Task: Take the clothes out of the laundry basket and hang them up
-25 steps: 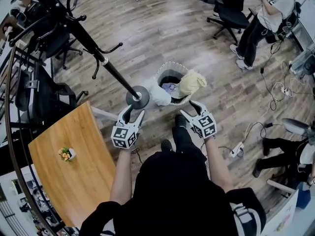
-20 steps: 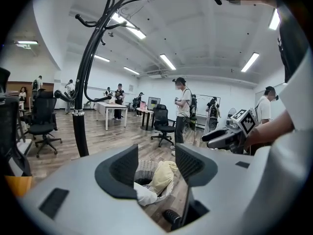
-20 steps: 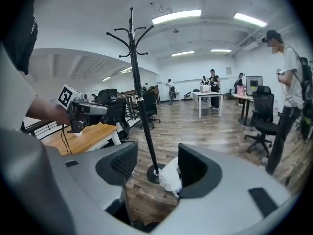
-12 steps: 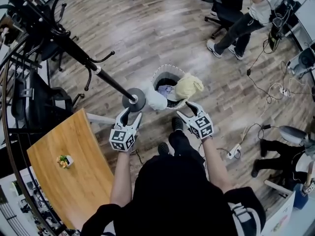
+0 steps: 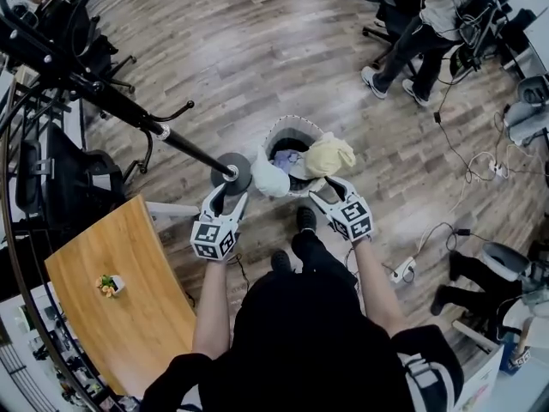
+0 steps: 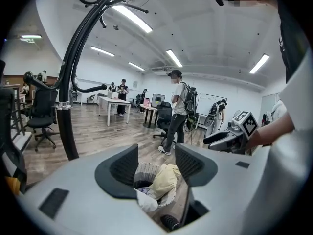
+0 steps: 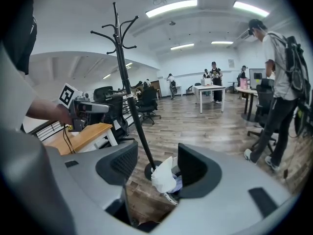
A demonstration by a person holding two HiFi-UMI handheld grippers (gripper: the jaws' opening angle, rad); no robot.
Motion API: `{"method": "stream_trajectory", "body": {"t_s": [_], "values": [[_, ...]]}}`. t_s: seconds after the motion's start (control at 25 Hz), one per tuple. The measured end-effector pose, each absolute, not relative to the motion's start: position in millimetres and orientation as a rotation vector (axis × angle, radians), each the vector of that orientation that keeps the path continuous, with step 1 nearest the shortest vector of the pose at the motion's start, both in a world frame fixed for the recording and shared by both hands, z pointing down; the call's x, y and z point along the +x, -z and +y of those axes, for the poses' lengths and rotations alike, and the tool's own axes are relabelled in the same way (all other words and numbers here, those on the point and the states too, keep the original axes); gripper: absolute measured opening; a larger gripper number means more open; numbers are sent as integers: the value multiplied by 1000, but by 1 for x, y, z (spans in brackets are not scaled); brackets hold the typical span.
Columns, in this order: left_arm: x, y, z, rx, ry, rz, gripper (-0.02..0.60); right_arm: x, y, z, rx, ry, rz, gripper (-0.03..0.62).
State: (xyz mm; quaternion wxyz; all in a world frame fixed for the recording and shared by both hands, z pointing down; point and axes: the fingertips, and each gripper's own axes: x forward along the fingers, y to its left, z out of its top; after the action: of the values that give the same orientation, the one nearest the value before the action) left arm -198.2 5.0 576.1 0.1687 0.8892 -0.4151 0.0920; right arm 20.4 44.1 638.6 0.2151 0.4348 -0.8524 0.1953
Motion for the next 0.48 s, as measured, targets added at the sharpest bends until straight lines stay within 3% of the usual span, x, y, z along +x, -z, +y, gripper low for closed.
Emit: {"method": "stream_trajectory", "body": {"t_s": [0.48], "values": [[-193,-610,-20,2436,-331,-1216,236,21,-681,20,1053,-627,-2359,270]]}}
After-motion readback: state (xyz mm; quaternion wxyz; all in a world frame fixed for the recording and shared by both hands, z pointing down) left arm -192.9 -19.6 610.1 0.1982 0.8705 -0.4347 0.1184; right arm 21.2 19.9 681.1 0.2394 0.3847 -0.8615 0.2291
